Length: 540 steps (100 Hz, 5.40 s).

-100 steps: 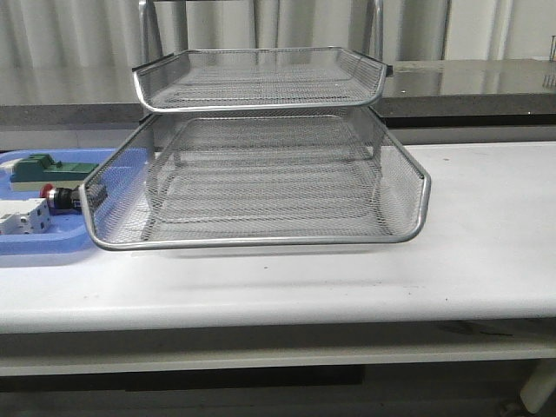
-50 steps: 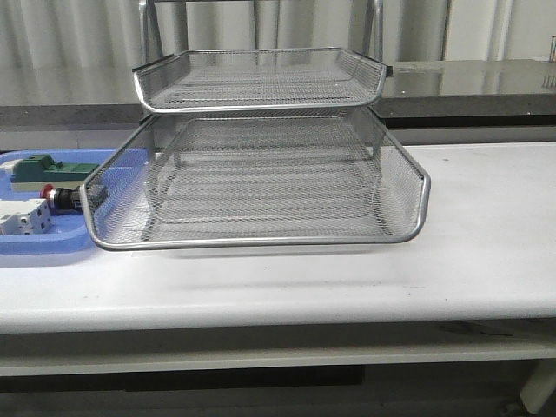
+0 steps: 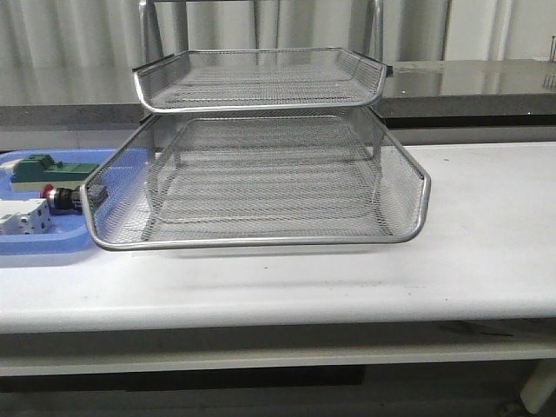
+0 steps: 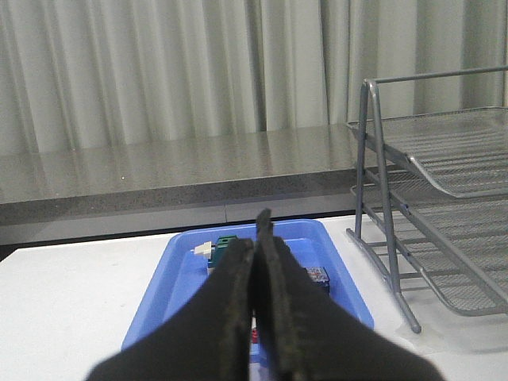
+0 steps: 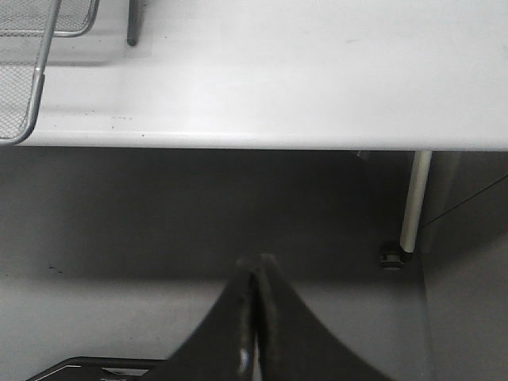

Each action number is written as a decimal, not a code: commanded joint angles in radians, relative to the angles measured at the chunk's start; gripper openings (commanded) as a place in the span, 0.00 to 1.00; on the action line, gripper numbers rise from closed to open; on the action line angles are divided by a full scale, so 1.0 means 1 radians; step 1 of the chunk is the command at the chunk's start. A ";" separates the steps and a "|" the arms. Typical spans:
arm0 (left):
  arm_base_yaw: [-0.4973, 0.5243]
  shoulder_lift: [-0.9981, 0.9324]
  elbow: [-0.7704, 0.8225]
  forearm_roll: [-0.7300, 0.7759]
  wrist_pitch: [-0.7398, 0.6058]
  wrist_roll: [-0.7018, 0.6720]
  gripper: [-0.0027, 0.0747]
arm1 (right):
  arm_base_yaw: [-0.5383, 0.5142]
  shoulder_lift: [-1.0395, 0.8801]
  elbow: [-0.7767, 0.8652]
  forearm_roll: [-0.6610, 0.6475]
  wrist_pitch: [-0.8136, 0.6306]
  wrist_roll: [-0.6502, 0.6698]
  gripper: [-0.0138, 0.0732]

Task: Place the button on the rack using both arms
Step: 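Release the tier and withdraw the right gripper upward, then lower the left gripper onto the red push button and grasp it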

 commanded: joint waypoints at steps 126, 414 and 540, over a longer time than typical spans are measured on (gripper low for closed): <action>0.001 0.125 -0.227 -0.081 0.109 -0.009 0.01 | -0.004 0.003 -0.033 -0.020 -0.045 -0.002 0.08; -0.064 2.037 -1.848 -0.208 0.926 0.931 0.86 | -0.004 0.003 -0.033 -0.020 -0.042 -0.002 0.08; -0.083 2.261 -1.934 -0.110 0.866 0.944 0.86 | -0.004 0.003 -0.033 -0.020 -0.038 -0.002 0.08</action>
